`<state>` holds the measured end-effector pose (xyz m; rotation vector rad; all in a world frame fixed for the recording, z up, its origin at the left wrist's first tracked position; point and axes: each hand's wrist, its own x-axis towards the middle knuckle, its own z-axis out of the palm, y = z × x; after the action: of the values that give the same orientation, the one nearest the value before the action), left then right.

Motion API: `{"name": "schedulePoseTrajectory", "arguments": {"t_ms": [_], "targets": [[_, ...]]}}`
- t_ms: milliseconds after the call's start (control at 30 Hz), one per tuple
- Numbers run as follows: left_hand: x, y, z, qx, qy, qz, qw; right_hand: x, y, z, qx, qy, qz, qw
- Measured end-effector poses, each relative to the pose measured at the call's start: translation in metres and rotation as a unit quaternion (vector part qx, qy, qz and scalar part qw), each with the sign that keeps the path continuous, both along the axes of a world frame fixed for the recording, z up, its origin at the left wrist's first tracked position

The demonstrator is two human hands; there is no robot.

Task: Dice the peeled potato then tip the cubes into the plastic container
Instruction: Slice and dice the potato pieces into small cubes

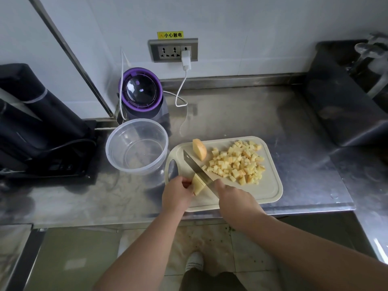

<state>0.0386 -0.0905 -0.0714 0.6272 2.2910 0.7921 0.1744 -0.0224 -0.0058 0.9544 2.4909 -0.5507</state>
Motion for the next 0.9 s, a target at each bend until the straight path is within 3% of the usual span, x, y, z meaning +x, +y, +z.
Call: {"name": "schedulePoseTrajectory", "arguments": {"t_ms": [633, 900], "targets": [[0.008, -0.001, 0.001, 0.034, 0.034, 0.027, 0.998, 0.000, -0.012, -0.009, 0.015, -0.016, 0.060, 0.998], [0.007, -0.003, 0.003, 0.026, 0.023, 0.025, 0.999, -0.002, -0.001, -0.003, -0.002, 0.008, 0.000, 1.000]]}}
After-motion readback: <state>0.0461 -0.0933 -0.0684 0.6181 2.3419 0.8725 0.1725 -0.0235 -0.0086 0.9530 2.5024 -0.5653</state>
